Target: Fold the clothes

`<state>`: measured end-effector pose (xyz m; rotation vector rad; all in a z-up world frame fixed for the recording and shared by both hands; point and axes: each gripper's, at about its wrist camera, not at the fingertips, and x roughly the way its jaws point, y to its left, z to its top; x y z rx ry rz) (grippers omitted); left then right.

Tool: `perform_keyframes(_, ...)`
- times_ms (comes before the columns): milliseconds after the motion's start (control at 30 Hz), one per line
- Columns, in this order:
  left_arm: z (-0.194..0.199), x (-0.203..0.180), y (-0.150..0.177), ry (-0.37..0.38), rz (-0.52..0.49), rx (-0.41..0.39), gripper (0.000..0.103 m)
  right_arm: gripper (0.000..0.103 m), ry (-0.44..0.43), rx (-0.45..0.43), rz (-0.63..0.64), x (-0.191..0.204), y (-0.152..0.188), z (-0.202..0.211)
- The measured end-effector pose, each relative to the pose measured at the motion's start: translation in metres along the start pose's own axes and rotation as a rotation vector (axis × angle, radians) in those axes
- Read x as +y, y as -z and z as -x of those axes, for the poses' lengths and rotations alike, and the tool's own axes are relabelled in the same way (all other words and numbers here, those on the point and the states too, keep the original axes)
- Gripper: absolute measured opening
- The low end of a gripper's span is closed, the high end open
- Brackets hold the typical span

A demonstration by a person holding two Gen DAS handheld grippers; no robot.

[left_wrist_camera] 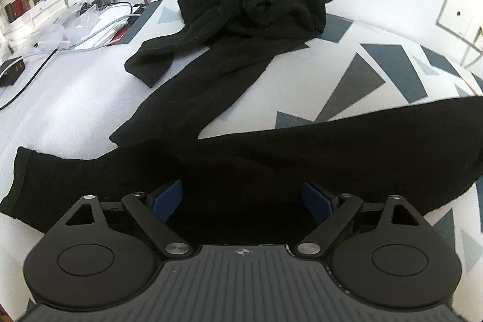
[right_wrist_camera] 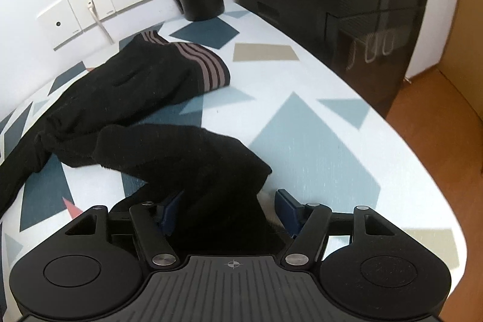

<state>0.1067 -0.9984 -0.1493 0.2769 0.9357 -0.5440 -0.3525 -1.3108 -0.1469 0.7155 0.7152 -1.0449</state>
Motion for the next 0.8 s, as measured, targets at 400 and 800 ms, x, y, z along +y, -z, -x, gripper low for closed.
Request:
perform_keyframes(400, -0.001, -0.005, 0.012, 0.017, -0.032, -0.029, 0.103, 0.083, 0.039, -0.025, 0.065, 0.02, 0.011, -0.008)
perform_keyframes(800, -0.001, -0.003, 0.013, 0.026, -0.039, -0.033, 0.103, 0.102, 0.067, -0.058, 0.104, 0.034, 0.021, -0.012)
